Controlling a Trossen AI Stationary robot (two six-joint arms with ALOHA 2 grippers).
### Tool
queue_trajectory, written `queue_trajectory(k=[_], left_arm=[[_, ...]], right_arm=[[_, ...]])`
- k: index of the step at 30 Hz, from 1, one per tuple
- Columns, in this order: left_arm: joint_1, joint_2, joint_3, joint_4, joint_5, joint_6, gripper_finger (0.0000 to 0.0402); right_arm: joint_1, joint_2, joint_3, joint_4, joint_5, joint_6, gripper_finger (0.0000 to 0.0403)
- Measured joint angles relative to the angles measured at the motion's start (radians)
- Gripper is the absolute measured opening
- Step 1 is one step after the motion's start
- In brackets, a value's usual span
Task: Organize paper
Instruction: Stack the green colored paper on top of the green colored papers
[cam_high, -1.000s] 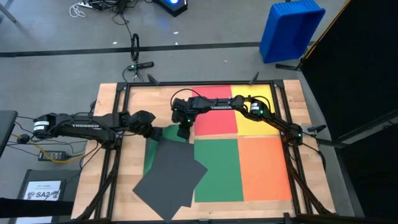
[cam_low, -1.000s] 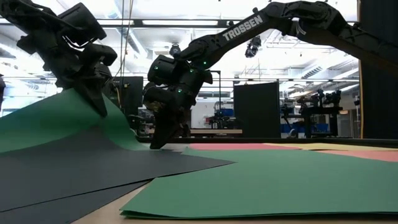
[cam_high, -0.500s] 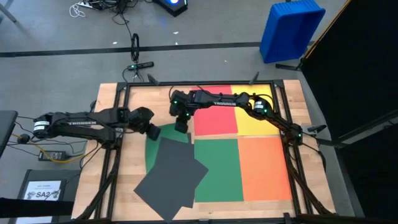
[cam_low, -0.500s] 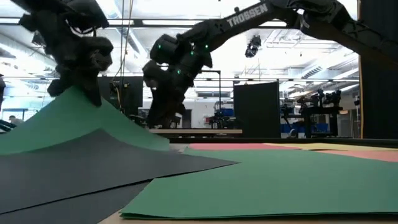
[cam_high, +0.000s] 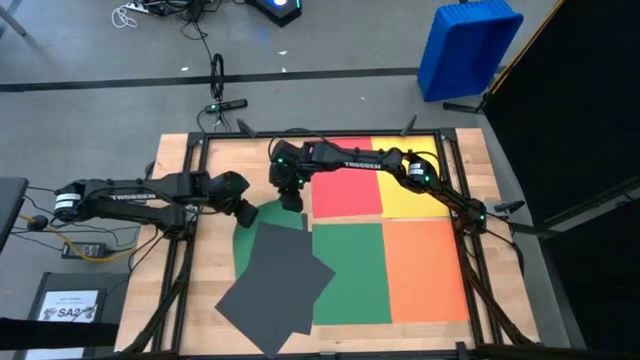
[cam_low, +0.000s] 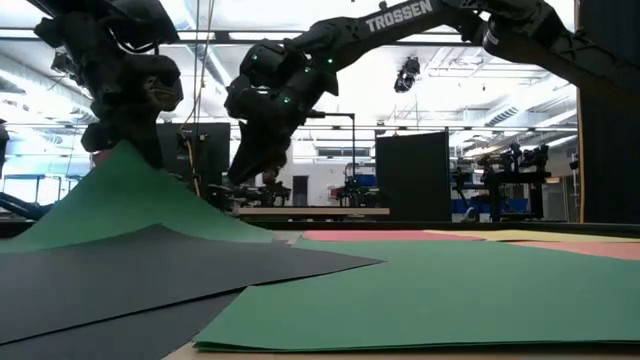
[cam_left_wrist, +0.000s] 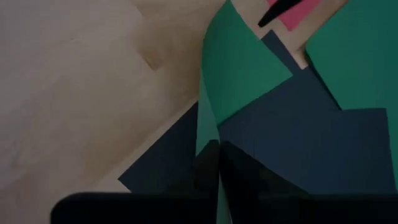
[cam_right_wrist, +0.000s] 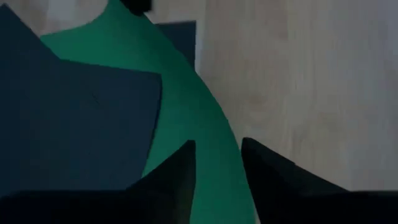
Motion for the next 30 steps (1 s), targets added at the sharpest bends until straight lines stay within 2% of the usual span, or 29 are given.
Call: queue_trajectory(k=[8, 13, 22, 26, 30], left_arm=[[0.000, 0.004, -0.008, 0.060, 0.017, 0.004, 0.0000], [0.000, 0.004, -0.008, 0.065, 0.028, 0.004, 0.0000], [0.000, 0.004, -0.009, 0.087, 0.037, 0.002, 0.0000], [0.000, 0.004, -0.009, 0.085, 0.040, 0.003, 0.0000], [0.000, 0.004, -0.009, 0.087, 0.041, 0.003, 0.0000]], right_arm=[[-0.018, 0.000, 0.001, 0.158, -0.114, -0.043, 0.0162], [-0.026, 0.001, 0.001, 0.171, -0.171, -0.066, 0.0180], [-0.006, 0.101, -0.011, 0.211, -0.240, -0.034, 0.0181], [-0.005, 0.104, -0.011, 0.226, -0.248, -0.024, 0.0182], [-0.011, 0.103, -0.011, 0.218, -0.304, -0.016, 0.0168]])
